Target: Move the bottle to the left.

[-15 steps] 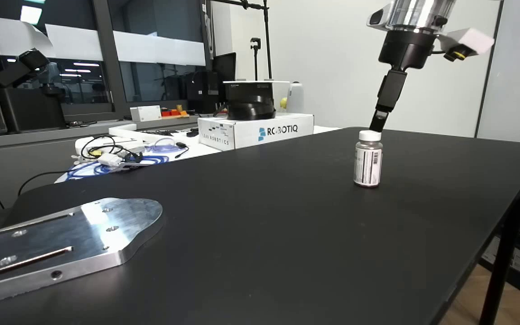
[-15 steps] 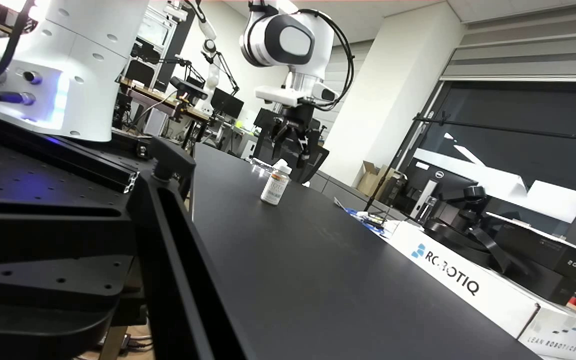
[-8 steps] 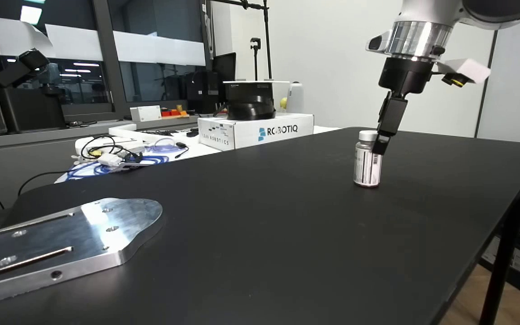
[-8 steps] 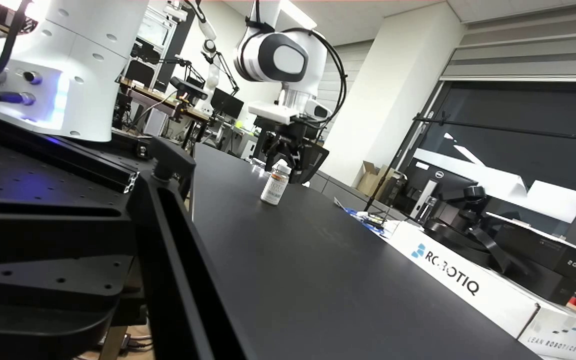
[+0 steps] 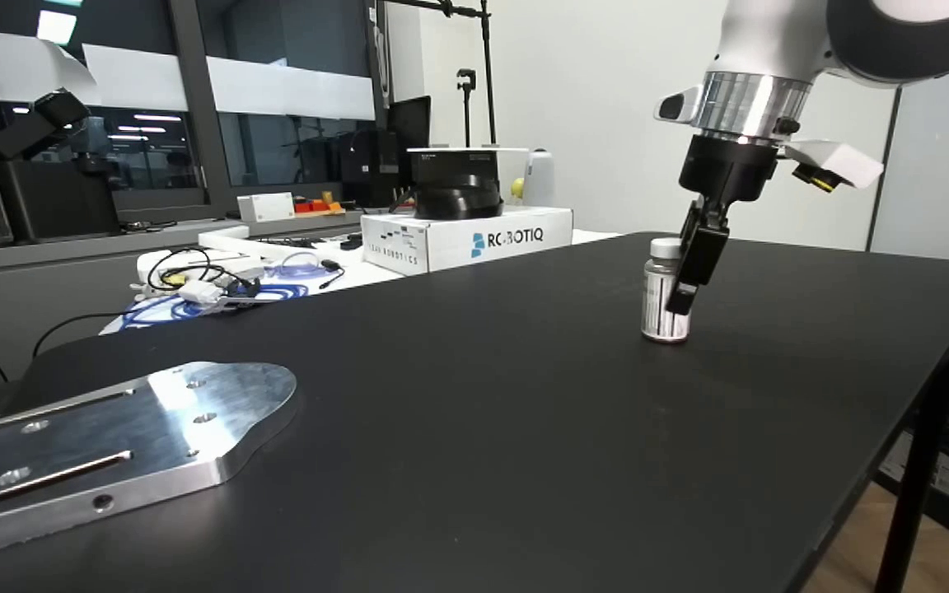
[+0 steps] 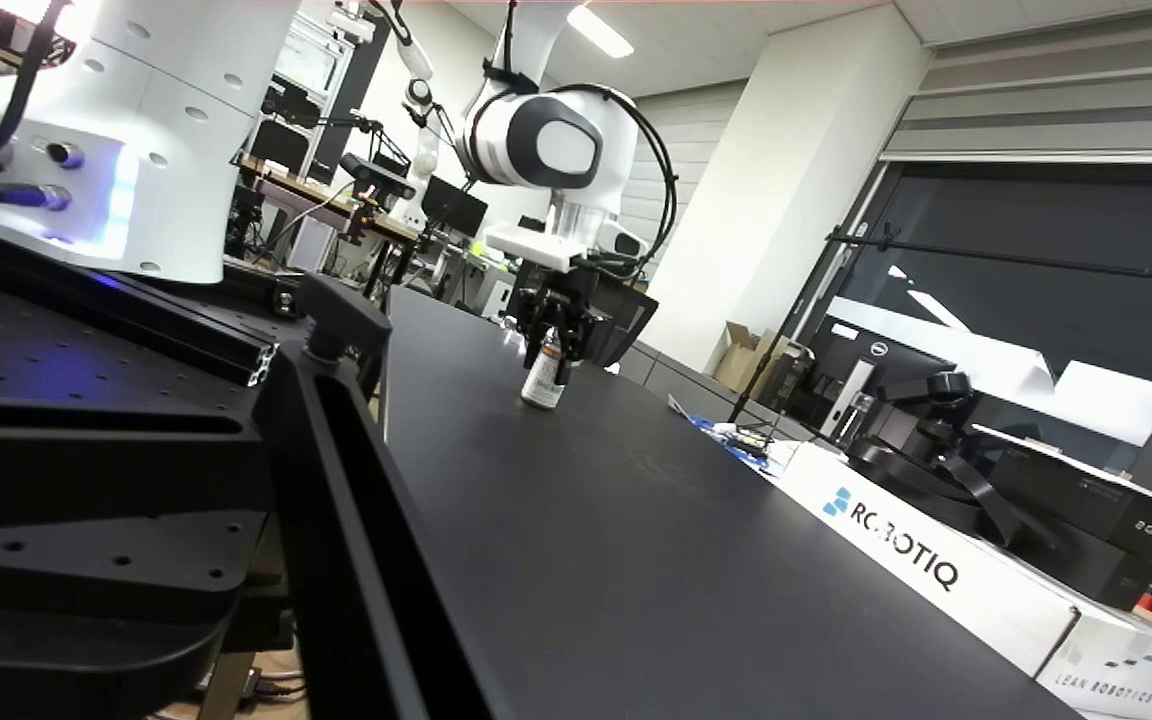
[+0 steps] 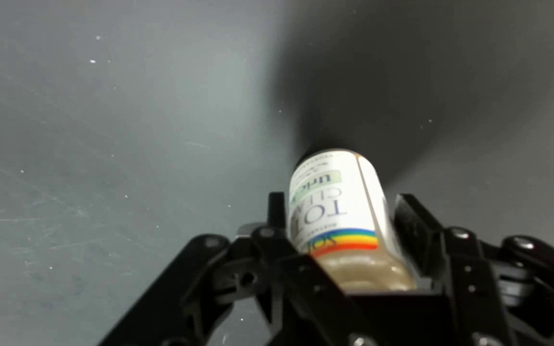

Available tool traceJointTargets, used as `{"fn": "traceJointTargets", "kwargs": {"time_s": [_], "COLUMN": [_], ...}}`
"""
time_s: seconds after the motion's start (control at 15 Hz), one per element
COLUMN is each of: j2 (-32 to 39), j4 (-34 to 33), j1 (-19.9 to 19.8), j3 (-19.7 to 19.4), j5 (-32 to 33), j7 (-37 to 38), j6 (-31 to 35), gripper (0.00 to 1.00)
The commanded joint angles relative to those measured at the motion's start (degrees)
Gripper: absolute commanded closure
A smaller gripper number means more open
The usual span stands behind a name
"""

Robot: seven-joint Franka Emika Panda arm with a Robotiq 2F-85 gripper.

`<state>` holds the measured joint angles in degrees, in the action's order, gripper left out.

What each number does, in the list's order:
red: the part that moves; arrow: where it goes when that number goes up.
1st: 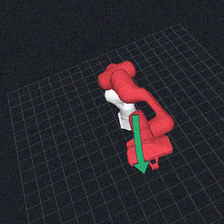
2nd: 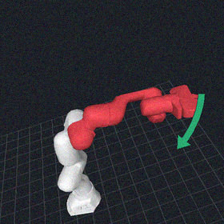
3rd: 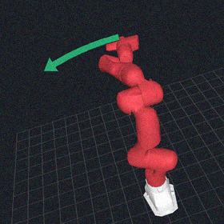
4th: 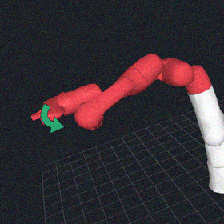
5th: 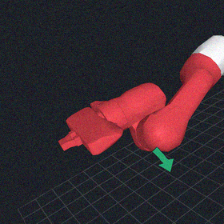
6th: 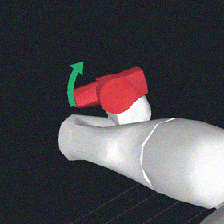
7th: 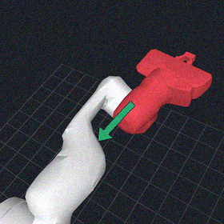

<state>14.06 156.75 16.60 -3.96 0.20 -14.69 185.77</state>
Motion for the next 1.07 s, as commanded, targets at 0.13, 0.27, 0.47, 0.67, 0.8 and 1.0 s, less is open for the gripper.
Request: {"fn": "traceJointTargets", "kwargs": {"time_s": [0.13,0.27,0.47,0.67,0.8,1.0], "j2": [0.39,-2.03,-7.84,-13.01,-16.32,-15.36], "j4": [-1.66,-1.71,-1.78,-2.63,-3.56,-3.76], "j1": [4.37,5.12,6.08,7.66,2.78,4.72], "j3": [-0.14,0.69,1.99,1.88,7.49,6.08], "j5": [-1.91,-2.58,-3.5,-3.73,-0.87,-2.53], "j7": [1.46,1.66,2.25,2.75,5.44,2.62], "j6": [0.53,-0.85,-3.6,-6.34,-9.41,-8.65], "gripper": [0.71,0.71,0.71,0.71,0.71,0.46]}}
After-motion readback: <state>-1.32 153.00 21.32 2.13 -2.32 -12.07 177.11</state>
